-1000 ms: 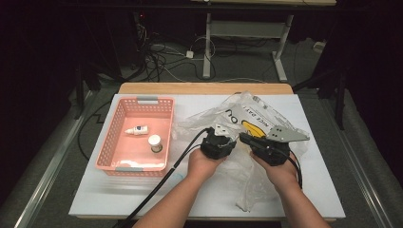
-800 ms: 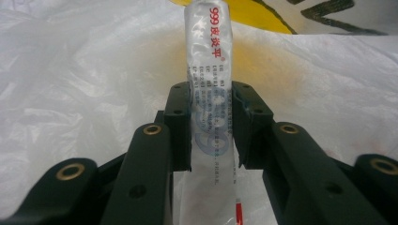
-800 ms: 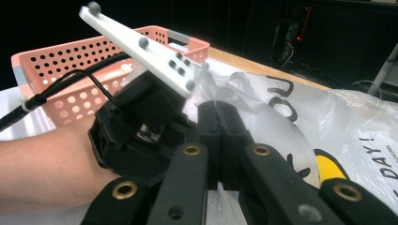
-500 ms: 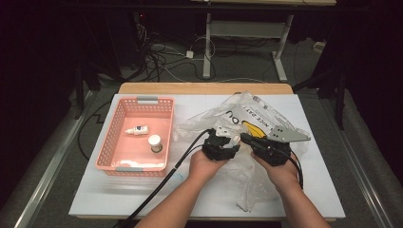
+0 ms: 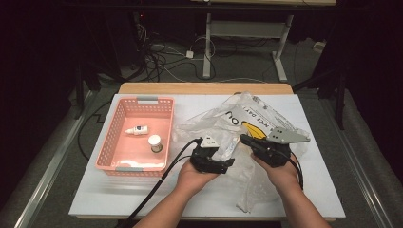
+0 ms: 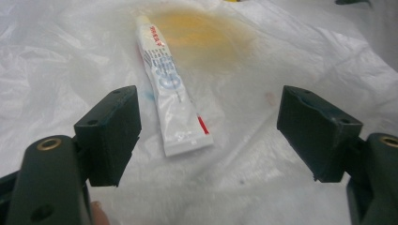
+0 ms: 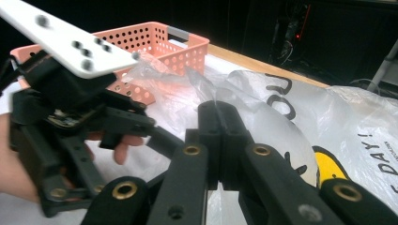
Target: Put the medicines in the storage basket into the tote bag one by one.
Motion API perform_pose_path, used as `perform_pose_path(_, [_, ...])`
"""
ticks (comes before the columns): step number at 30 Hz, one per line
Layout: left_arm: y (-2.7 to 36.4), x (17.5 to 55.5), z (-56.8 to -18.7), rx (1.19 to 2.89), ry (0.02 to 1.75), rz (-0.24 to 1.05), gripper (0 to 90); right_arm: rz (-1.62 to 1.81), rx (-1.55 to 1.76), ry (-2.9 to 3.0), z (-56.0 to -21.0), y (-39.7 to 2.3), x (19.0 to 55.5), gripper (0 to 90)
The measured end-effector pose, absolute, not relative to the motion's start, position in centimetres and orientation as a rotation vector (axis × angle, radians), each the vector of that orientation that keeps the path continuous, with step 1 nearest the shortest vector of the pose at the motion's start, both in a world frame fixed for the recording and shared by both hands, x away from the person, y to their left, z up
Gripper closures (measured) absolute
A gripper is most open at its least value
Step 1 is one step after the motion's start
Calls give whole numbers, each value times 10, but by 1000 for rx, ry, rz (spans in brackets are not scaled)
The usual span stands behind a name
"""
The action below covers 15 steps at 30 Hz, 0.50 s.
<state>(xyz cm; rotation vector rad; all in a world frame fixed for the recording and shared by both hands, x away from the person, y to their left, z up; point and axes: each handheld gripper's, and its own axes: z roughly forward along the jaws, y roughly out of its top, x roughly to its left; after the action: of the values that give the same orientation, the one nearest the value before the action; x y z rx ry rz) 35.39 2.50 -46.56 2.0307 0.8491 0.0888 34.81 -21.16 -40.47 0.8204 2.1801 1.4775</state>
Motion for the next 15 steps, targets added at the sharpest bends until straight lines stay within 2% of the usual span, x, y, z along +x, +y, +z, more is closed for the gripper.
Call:
perform_pose_path(1, [27,351,-465,2031,848,87,148,1477,816,2181,-405,-211,348,900])
perform_pose_path(5, [36,343,-460,2014,833,61,135,1479,809,2181,-404,-211,347,900])
perform_pose_path(9, [43,336,-453,2023,837,71,2,1480,815,2179,-403,-211,346,900])
perform_pose_path(15, [60,328,-440,2008,853,97,0,1462,811,2184,-405,-211,347,900])
